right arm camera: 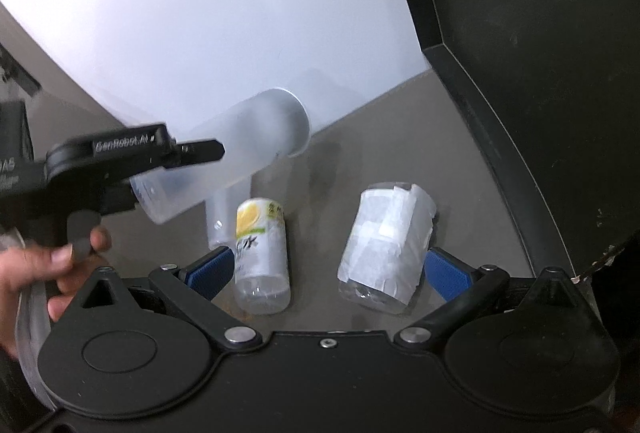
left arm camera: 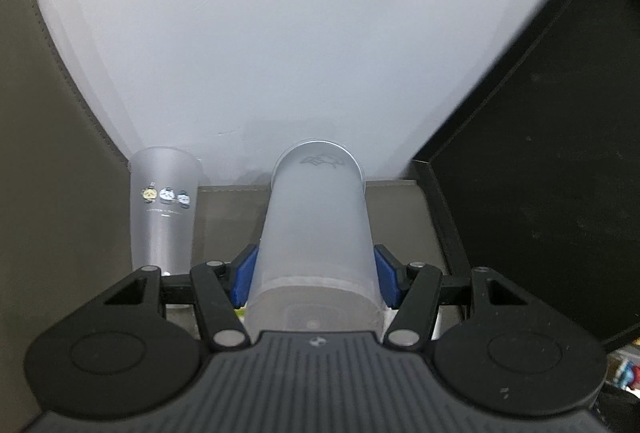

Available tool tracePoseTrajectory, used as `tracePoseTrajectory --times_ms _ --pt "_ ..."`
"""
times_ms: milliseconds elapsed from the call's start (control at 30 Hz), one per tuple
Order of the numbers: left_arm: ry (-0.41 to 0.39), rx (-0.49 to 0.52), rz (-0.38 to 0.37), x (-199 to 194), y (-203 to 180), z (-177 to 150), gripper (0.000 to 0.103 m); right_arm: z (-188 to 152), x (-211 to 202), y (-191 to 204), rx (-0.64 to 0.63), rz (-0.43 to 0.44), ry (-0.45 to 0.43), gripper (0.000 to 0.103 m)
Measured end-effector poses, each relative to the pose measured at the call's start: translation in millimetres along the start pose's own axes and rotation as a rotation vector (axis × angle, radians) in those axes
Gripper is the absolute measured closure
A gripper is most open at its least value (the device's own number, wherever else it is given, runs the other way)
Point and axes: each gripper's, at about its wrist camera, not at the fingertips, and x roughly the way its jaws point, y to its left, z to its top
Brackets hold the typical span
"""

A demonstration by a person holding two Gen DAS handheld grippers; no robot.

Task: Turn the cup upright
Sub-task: 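Lift the frosted cup with the left gripper and rotate it, opening upward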

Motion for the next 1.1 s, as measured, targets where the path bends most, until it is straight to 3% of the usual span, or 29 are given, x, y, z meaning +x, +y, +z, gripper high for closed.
tracePoseTrajectory --times_ms 600,900,1100 --pt "-0.08 -0.026 -0.08 -70.7 -8.1 -47.8 0.044 -2.8 -45.1 0.5 0.079 0.054 -0.09 0.0" --pt "-0.107 -0.041 -0.106 -101.0 -5.1 -69.1 0.044 -1.8 -61.8 15.9 0.133 0.132 -0.081 0.0" --pt "-0.108 -0.076 -0.126 -113.8 -1.4 -82.0 0.044 -17.3 -59.3 13.7 0.266 0.162 -0.042 0.0"
